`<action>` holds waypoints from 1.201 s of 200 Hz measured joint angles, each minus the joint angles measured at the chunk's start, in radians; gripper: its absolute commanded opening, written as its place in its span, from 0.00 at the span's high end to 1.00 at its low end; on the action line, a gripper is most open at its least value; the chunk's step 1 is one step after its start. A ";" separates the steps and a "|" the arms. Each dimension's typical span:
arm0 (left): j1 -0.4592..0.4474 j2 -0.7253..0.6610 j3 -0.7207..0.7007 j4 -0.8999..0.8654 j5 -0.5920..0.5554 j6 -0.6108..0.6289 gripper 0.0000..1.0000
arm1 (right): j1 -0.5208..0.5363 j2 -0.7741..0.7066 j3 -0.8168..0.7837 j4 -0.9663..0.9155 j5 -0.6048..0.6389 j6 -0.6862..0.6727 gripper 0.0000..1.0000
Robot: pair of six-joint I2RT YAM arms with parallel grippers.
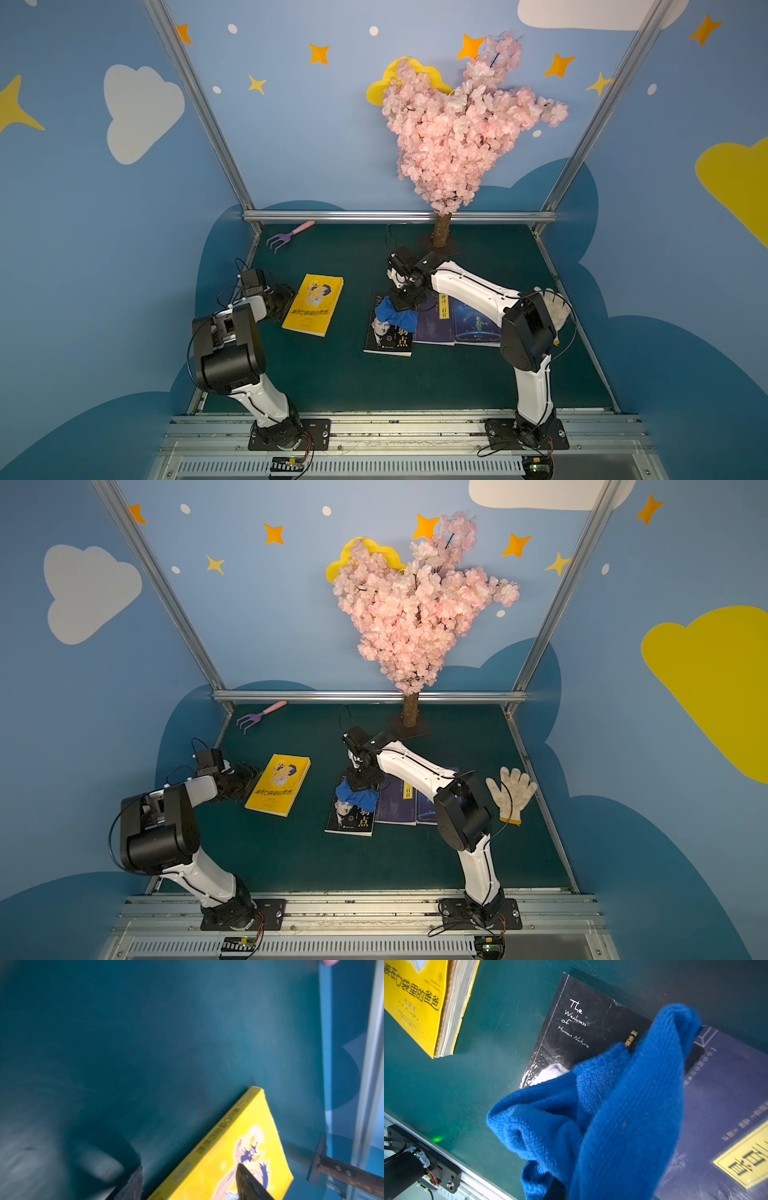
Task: Wipe the cover of the book
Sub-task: Move the book to the center of the board, then wipe the dirt from the cover of the book.
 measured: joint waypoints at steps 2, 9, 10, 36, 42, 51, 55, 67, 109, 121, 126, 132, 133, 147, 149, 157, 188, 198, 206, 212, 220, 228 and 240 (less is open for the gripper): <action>-0.002 0.001 -0.002 0.004 0.003 0.000 0.29 | 0.000 0.003 0.002 0.000 -0.001 0.000 1.00; -0.017 0.000 -0.008 0.017 0.004 0.001 0.29 | 0.000 0.010 0.008 0.000 -0.003 0.002 1.00; -0.020 -0.001 -0.009 0.019 0.005 0.002 0.29 | 0.000 0.011 0.008 0.000 -0.004 0.002 1.00; -0.112 -0.021 -0.045 0.053 0.006 0.006 0.29 | 0.000 0.031 0.037 0.000 -0.017 0.006 1.00; -0.140 -0.032 -0.060 0.056 0.005 0.006 0.29 | 0.000 0.034 0.046 0.000 -0.018 0.007 1.00; -0.186 -0.055 -0.082 0.056 -0.001 0.009 0.29 | 0.000 0.037 0.061 0.000 -0.020 0.009 1.00; -0.206 -0.063 -0.090 0.053 -0.004 0.010 0.29 | 0.000 0.039 0.068 0.000 -0.021 0.010 1.00; -0.255 -0.087 -0.108 0.038 -0.020 0.019 0.29 | 0.000 0.047 0.095 -0.001 -0.027 0.018 1.00; -0.380 -0.139 -0.126 -0.038 -0.140 0.057 0.32 | 0.003 0.107 0.209 -0.008 -0.040 0.051 1.00; -0.438 -0.147 -0.125 -0.061 -0.207 0.074 0.33 | 0.008 0.114 0.229 -0.015 -0.031 0.056 1.00; -0.463 -0.148 -0.124 -0.070 -0.236 0.084 0.34 | 0.009 0.115 0.235 -0.021 -0.026 0.059 1.00; -0.491 -0.149 -0.121 -0.080 -0.266 0.094 0.35 | 0.010 0.115 0.242 -0.027 -0.021 0.062 1.00; -0.494 -0.149 -0.120 -0.082 -0.269 0.095 0.36 | 0.010 0.115 0.243 -0.029 -0.020 0.062 1.00; -0.534 -0.150 -0.120 -0.096 -0.317 0.111 0.40 | 0.014 0.115 0.262 -0.042 -0.011 0.066 1.00; -0.537 -0.150 -0.120 -0.097 -0.321 0.113 0.40 | 0.015 0.115 0.266 -0.044 -0.010 0.066 1.00; -0.543 -0.150 -0.121 -0.101 -0.337 0.120 0.44 | 0.019 0.115 0.274 -0.047 -0.005 0.069 1.00; -0.543 -0.151 -0.127 -0.105 -0.363 0.137 0.55 | 0.038 0.142 0.300 -0.052 -0.006 0.071 1.00; -0.543 -0.151 -0.128 -0.103 -0.360 0.143 0.59 | 0.042 0.163 0.308 -0.052 -0.005 0.074 1.00; -0.543 -0.153 -0.130 -0.102 -0.357 0.143 0.61 | 0.045 0.183 0.309 -0.052 -0.005 0.077 1.00; -0.541 -0.153 -0.132 -0.101 -0.354 0.144 0.63 | 0.047 0.197 0.310 -0.053 -0.005 0.079 1.00; -0.539 -0.153 -0.132 -0.100 -0.352 0.144 0.66 | 0.050 0.219 0.311 -0.056 -0.005 0.079 1.00; -0.538 -0.153 -0.132 -0.098 -0.352 0.143 0.69 | 0.052 0.242 0.314 -0.058 -0.006 0.080 1.00; -0.537 -0.153 -0.130 -0.096 -0.349 0.144 0.72 | 0.054 0.272 0.321 -0.061 -0.008 0.080 1.00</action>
